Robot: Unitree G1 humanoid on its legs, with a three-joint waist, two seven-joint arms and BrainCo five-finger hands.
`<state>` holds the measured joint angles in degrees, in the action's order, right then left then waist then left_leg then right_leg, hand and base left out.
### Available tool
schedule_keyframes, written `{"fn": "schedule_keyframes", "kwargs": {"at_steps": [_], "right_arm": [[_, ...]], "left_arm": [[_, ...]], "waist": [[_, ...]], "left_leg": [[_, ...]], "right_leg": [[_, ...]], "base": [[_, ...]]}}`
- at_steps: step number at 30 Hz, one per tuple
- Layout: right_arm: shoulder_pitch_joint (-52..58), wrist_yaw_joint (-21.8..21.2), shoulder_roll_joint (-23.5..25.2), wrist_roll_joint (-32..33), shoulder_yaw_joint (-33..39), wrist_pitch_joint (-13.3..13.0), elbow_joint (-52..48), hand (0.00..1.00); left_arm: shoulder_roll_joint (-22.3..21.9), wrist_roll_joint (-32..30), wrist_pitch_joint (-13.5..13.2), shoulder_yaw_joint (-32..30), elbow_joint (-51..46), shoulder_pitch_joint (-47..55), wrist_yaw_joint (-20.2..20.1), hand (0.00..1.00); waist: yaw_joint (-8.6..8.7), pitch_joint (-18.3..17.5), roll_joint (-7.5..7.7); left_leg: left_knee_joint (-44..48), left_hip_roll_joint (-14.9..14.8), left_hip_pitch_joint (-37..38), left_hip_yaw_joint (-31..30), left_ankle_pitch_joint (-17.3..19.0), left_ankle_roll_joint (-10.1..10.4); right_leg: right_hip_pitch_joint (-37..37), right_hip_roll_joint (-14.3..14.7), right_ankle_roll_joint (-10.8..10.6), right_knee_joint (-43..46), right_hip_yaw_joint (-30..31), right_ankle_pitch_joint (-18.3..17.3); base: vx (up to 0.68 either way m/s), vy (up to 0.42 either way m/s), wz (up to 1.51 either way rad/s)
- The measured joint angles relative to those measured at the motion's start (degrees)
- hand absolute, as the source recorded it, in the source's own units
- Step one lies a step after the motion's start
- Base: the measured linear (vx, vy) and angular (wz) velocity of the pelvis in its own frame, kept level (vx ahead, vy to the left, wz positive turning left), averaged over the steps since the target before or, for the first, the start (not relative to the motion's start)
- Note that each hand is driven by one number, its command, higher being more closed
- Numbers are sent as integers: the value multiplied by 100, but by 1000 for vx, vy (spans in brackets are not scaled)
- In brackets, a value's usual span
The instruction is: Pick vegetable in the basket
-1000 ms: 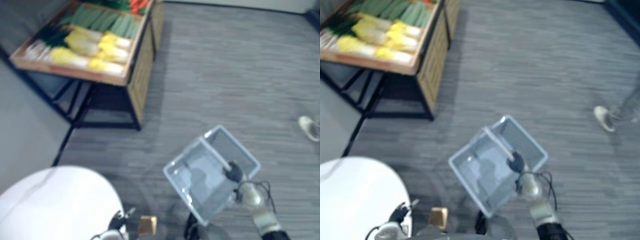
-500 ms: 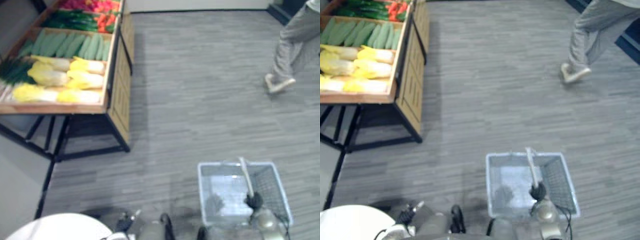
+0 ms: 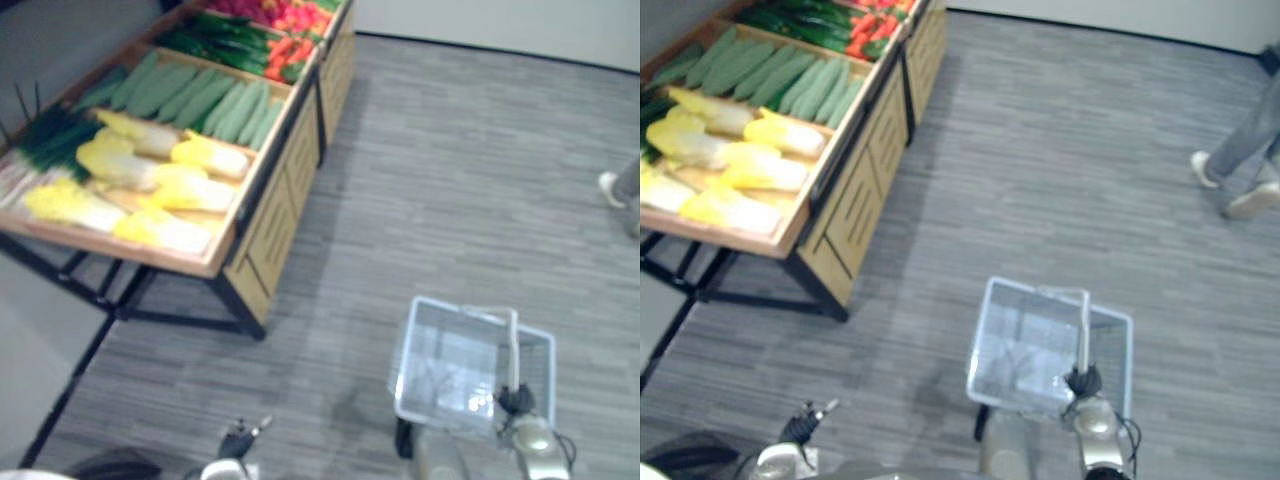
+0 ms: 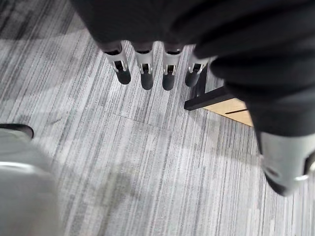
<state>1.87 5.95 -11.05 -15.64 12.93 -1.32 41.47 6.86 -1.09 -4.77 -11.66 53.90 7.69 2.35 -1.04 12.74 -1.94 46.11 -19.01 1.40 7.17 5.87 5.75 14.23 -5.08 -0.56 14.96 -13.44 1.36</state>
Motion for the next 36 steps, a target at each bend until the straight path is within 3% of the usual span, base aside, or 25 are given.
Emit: {"fn": "schedule_keyframes", "kwargs": {"at_steps": [2,3,5,7,9,11,12,13,14,15,16,17,18,19,21,22,23,25,26,27,29,30,32,33,36], "right_arm": [[-76,-142,-94,2,-227,38,113,100],[-137,-177,-19,11,-269,99,291,100],[-186,-232,50,47,-284,177,479,100],[-237,-279,57,60,-189,192,518,100],[-116,-273,19,97,83,212,514,100],[138,-274,-23,125,129,263,521,100],[230,-256,37,145,153,252,586,100],[203,-223,158,215,214,261,680,100],[226,-109,214,344,338,233,677,100],[176,-73,224,437,429,214,682,100],[101,15,198,550,527,172,705,100],[100,85,149,569,557,134,800,100],[92,101,60,569,555,105,806,100],[91,97,-20,565,545,-14,876,100],[91,93,-40,565,554,-52,901,100],[80,69,-38,564,655,-72,920,100],[27,43,-27,571,706,-74,1058,100],[-28,13,18,580,708,-72,1187,100],[-96,-7,134,703,733,-61,1363,100],[-168,-20,156,706,775,-59,1405,100],[-280,-37,12,706,1041,-32,1518,100],[-277,-57,-29,706,1059,-22,1521,100],[-246,-140,-43,706,1148,51,1622,100],[-255,-141,-18,706,1184,74,1622,100],[-240,-140,154,710,1596,107,1641,100]], "left_arm": [[-145,9,43,2,3,101,-30,0],[-185,30,48,2,-4,109,-30,0],[-246,44,37,3,-53,75,-36,0],[-293,85,22,-19,-164,-50,-45,0],[-330,96,-5,-86,-200,-170,-54,0],[-416,95,0,-152,-199,-75,-52,0],[-428,98,30,-208,-146,25,-63,0],[-265,96,43,-250,-81,-15,-68,0],[-156,96,40,-198,-23,8,-62,0],[-126,96,41,-201,-32,-12,-57,0],[-32,100,60,-154,-26,-67,-33,0],[-22,107,59,-144,-28,-76,-9,0],[-25,150,56,-93,-22,-73,2,0],[-57,348,56,11,-34,-96,7,0],[-61,456,37,23,-42,-153,7,0],[-54,488,22,57,-82,-223,4,0],[-51,494,17,56,-73,-259,4,0],[-22,493,17,7,-74,-244,5,0],[82,500,-8,-136,-90,-165,-5,0],[60,500,-1,-260,-30,-211,-12,0],[-244,529,4,-341,-3,-147,-33,0],[-281,533,5,-348,2,-176,-31,0],[-277,533,26,-456,40,-172,-25,0],[-281,529,39,-464,54,-153,-25,0],[-301,531,54,-563,91,-161,-25,0]], "waist": [[-164,103,-170],[-242,148,-96],[-340,180,-29],[-406,208,22],[-359,218,38],[-367,178,-41],[-408,112,-97],[-350,101,162],[-269,35,355],[-197,63,455],[-35,72,586],[-1,88,598],[-3,104,565],[2,170,430],[1,136,368],[-3,142,352],[-7,127,379],[-78,109,446],[-85,54,717],[-80,99,666],[-55,52,150],[-48,50,86],[33,43,42],[32,36,11],[6,12,29]], "left_leg": [[1422,-197,-737,72,206,50],[1599,-81,-1044,270,387,221],[1031,184,-1347,727,566,362],[-300,422,-1595,1449,640,247],[-2463,802,-1618,2601,104,-207],[-3088,930,-1630,3005,-378,-713],[-3006,974,-1566,2953,-383,-1682],[-2882,1151,-1511,2936,-319,-1586],[-3153,1458,-1343,2595,-171,-1495],[-3327,1631,-1202,2422,-162,-1515],[-3558,1893,-976,1979,-148,-1508],[-3766,2076,-646,1536,-116,-1483],[-3852,2120,-455,1327,-93,-1452],[-4027,2147,20,588,-50,-1372],[-4032,2133,113,47,-2,-1283],[-4037,2153,180,-473,75,-1144],[-4009,2178,226,-931,154,-990],[-3945,2195,282,-1376,278,-774],[-3764,2299,263,-1532,463,-492],[-3668,2196,237,-1511,563,-374],[-3461,1377,-169,-121,541,-120],[-3455,1204,-225,391,523,-117],[-3673,807,-103,2297,320,-128],[-3883,752,38,2845,43,-123],[-4600,1001,280,2753,-500,-133]], "right_leg": [[-519,297,220,-224,138,-236],[-931,304,224,-372,235,-320],[-1516,289,209,-751,324,-379],[-1950,218,84,-1138,280,-459],[-2632,166,-259,-1642,24,-692],[-3029,301,-424,-1524,-164,-1037],[-2942,315,-548,-586,-221,-1561],[-2688,24,-588,199,-325,-1734],[-1884,-391,-703,2107,-380,-1456],[-1510,-570,-705,2963,-287,-955],[-955,-724,-792,4077,-25,-769],[-697,-775,-709,4327,-1,-1094],[-649,-762,-712,4183,-27,-1265],[-595,-537,-592,3097,87,-1599],[-509,-289,-595,2049,562,-1602],[-417,-140,-685,1184,1294,-1543],[-376,-140,-852,545,1938,-1408],[-405,-263,-937,54,2175,-1113],[-558,-567,-860,-201,1919,-238],[-640,-632,-936,-75,1635,-438],[-1003,-465,-715,-347,540,-534],[-1132,-463,-676,-449,270,-555],[-1543,-486,-639,-739,-475,-571],[-1662,-476,-589,-809,-809,-601],[-1866,-540,-564,-841,-1299,-620]], "base": [[694,-345,-69],[703,-305,-51],[686,-238,-43],[638,-149,-30],[639,-60,17],[631,64,11],[643,142,14],[730,229,50],[456,164,85],[537,179,147],[540,74,189],[655,71,203],[778,-46,247],[547,-106,213],[451,-171,207],[435,-284,242],[498,-412,258],[444,-497,208],[335,-421,198],[322,-517,237],[182,-427,203],[133,-328,189],[66,-230,188],[85,-175,148],[72,-22,87]]}}
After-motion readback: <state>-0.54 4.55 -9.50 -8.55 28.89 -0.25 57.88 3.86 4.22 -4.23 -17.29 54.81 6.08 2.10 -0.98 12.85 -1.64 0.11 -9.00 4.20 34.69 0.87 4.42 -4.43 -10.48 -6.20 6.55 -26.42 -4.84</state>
